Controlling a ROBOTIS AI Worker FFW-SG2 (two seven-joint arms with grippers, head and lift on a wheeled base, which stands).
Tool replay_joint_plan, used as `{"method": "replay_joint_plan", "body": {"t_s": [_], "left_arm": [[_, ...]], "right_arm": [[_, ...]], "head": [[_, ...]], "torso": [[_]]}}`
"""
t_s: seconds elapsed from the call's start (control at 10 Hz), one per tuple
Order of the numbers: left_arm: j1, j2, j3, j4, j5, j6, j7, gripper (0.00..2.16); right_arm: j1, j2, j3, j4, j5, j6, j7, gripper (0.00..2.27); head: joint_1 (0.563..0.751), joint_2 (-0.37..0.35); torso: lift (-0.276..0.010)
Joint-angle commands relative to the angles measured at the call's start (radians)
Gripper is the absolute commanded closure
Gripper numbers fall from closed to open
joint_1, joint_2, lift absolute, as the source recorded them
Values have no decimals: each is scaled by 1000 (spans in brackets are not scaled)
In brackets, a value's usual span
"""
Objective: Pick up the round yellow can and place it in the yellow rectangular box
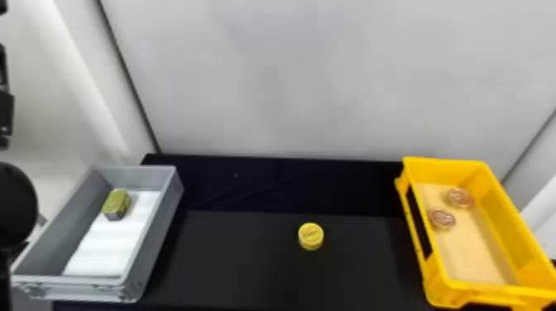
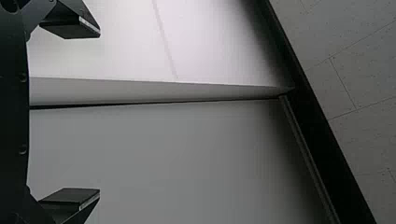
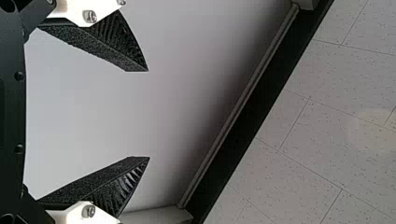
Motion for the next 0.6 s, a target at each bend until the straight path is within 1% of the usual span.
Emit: {"method": "replay_joint_plan", "body": {"t_s": [0.0,0.4,0.5], "left_arm": [[0,0,0,0,0,0,0,82],[0,-2,2,0,0,-3,1,82],[3,-2,2,0,0,-3,0,82]], "right_arm": [[-3,0,4,0,-15,12,-2,114],[-3,0,4,0,-25,22,-9,117],[-1,3,4,-1,-58,71,-27,117]], "head": [[694,54],[694,54],[694,54]], "torso": [[-3],[-3],[-3]]}}
